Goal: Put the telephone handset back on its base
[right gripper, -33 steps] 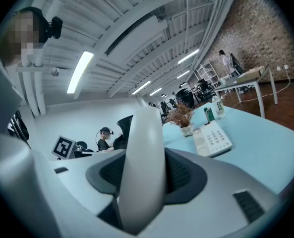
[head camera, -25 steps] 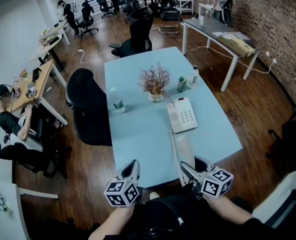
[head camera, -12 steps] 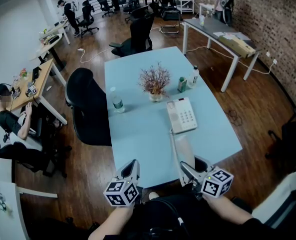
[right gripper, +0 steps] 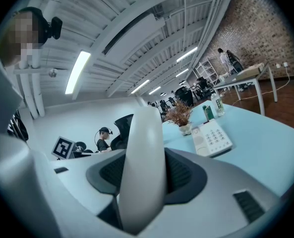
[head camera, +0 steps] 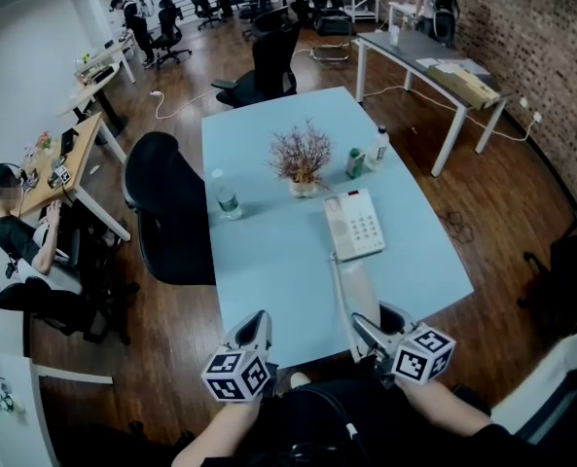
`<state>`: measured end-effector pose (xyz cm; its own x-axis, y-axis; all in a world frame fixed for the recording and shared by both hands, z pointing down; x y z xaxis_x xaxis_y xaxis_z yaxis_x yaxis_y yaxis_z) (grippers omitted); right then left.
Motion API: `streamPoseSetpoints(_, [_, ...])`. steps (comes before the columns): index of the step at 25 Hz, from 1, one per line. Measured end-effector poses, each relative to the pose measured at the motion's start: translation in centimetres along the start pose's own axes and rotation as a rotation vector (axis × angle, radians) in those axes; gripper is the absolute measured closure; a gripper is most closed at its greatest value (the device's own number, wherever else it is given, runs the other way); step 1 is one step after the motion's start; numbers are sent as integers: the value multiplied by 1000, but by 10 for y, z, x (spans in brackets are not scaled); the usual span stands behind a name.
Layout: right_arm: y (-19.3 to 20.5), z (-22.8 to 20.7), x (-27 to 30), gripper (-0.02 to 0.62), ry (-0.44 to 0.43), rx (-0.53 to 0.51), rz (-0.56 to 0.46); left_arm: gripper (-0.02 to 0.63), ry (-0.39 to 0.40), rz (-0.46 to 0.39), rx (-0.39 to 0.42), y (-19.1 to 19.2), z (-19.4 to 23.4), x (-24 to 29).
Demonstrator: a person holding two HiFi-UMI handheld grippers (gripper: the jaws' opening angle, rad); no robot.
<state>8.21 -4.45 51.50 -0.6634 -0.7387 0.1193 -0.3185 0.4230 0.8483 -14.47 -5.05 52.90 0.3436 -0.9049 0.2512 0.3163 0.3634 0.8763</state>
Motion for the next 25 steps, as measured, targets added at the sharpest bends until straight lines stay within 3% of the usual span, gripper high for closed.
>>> streamPoseSetpoints(9, [-4,-38,27,365,48,-7,37,607,-31,22,7,1,9,16])
streamPoseSetpoints(16, [0,-135,105,364,223,-75,149,607,-77,37,1,-2,19,25])
streamPoseSetpoints(25, [13,-237,222,364,443,-131,268,607,-210,30,-36,-1,41,16])
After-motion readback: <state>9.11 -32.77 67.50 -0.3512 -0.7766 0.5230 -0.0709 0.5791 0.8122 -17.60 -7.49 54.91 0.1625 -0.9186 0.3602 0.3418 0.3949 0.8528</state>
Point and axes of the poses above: the fingertips, and each gripper's own axes: x forward along the fingers, z to its left, y out of its underside, the point moved 2 cm from there along -x, backward along the fingers, and after that the axes turned 9 degrees about -z, right-handed, at the moved point
